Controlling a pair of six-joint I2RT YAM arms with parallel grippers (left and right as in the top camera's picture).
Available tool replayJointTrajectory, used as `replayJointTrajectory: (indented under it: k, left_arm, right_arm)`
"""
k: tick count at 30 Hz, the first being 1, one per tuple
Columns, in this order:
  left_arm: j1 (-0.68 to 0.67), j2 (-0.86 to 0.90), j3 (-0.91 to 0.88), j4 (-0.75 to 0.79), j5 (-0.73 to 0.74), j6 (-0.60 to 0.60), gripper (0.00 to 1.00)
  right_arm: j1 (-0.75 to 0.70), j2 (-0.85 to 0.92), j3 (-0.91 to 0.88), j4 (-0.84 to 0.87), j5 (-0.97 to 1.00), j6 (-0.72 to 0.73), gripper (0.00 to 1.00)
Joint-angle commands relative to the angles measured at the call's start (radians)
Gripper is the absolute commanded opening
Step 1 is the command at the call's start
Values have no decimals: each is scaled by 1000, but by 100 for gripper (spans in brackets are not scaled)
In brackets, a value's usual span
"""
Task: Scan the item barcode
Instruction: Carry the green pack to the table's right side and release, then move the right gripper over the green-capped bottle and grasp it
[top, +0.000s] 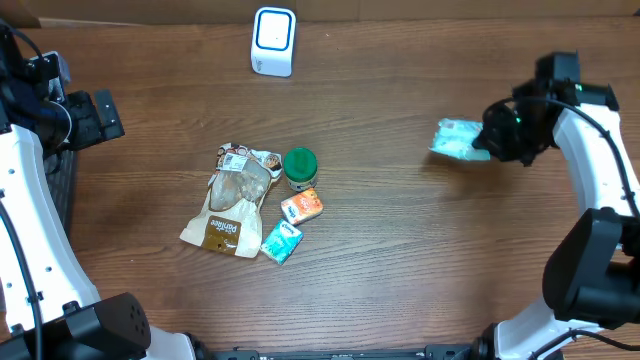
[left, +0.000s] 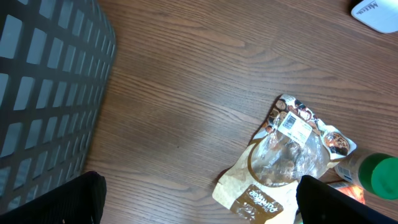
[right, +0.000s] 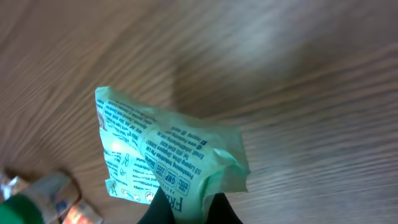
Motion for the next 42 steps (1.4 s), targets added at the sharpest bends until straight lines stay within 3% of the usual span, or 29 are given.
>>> replayJointTrajectory:
  k: [1,27,30,33,35,38,39,42]
  left_arm:
    - [-3,-3,11,0,6,17,100]
    - [-3,-3,11,0,6,17,100]
    - [-3,-3,11,0,6,17,100]
    - [-3,-3,11,0,6,17,100]
    - [-3,-3,11,0,6,17,100]
    - [-3,-3,11,0,6,17,100]
    - [-3,-3,11,0,6,17,100]
    - [-3,-3,11,0,6,17,99]
  right_arm:
    - [-44,-13,-60,37,-24,11,4]
    - [-92,69,-126,234,101,86,4]
    - [-92,71,-126,230,101,85,11]
    - [-92,71,-126,223,101,85,24]
    - [-92,71,-126,219,101,82,26]
    - [-95,70,-117,206,100,81,47]
    - [-98,70,-96,182,98,63,61]
    - [-98,66,-12,98,97,52,66]
